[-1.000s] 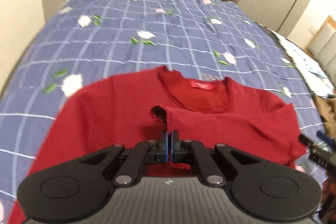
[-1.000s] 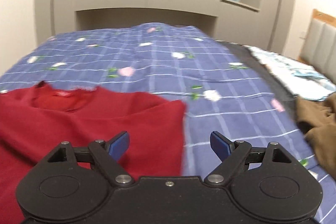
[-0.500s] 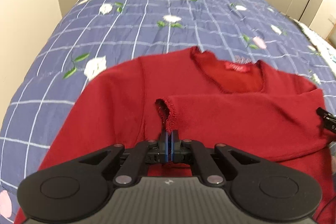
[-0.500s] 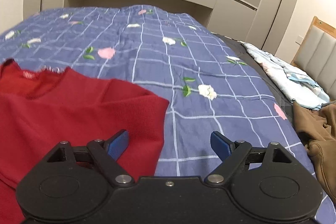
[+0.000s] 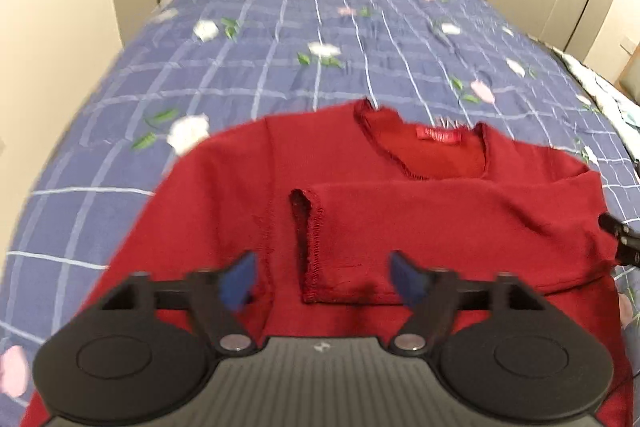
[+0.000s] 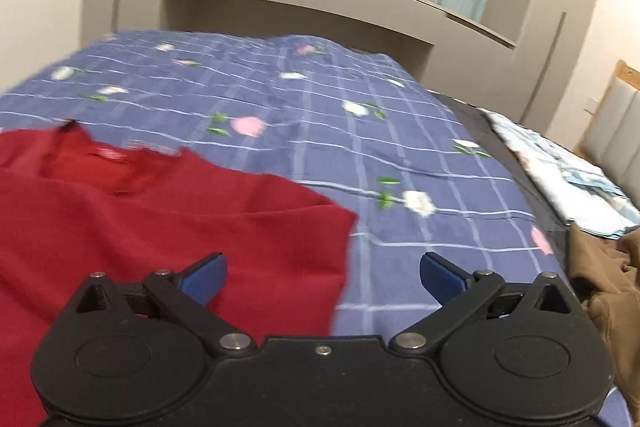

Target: Fold small clothes

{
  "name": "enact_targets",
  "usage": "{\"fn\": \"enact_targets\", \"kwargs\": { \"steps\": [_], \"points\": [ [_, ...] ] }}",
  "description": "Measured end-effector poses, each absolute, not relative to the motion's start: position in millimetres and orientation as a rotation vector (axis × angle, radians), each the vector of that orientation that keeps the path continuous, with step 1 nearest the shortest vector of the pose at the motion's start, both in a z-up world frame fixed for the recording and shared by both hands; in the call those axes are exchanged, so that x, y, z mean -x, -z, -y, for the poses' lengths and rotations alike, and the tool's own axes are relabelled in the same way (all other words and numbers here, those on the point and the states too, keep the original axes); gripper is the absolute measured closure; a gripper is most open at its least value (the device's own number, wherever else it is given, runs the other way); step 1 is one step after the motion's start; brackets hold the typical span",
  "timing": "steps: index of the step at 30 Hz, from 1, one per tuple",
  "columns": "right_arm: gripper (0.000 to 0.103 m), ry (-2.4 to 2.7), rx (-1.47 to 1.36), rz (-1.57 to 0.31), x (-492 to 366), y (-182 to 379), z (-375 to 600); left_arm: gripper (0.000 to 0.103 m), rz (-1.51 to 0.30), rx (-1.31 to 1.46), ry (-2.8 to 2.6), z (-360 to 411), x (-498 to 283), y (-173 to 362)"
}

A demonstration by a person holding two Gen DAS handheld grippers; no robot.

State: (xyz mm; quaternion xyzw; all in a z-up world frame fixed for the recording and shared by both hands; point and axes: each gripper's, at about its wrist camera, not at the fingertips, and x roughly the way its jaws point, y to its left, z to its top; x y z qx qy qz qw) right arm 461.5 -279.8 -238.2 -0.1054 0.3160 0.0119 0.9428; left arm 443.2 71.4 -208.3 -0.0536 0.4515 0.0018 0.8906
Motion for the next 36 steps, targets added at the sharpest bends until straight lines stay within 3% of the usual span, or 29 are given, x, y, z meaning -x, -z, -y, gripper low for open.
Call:
{"fn": "enact_targets", "kwargs": {
  "steps": [6,19,28,32,34,35,36],
  "points": [
    [0.001,-0.185,0.194,-0.637,-408.7,222.2,231.2,0.002,-0.881,0.164,-0.121,-87.8,-381.4,185.6],
    [0.001,-0.421,0.325,-0.639,-387.6,218.6,129.7,0.002,-0.87,0.767,-0.547,-183.0,-201.6,213.2],
    [0.001,-0.483,0.372,-0.614,-395.5,219.6,83.8,0.008,-0.639,1.199,-0.796,-223.1,-143.6,248.8],
    [0.001,-0.45,0.372,-0.607,-406.3,220.6,77.2,0.017,-0.445,1.4,-0.948,-231.7,-131.8,255.5],
    [0.001,-0.437,0.377,-0.604,-414.2,223.0,74.0,0.031,-0.37,1.482,-1.007,-234.3,-131.5,259.5],
    [0.001,-0.431,0.382,-0.603,-418.3,224.4,72.2,0.045,-0.355,1.505,-1.043,-235.7,-131.3,260.7],
    [0.001,-0.427,0.384,-0.6,-421.6,225.7,70.9,0.069,-0.344,1.517,-1.063,-237.8,-131.6,262.0]
  ]
}}
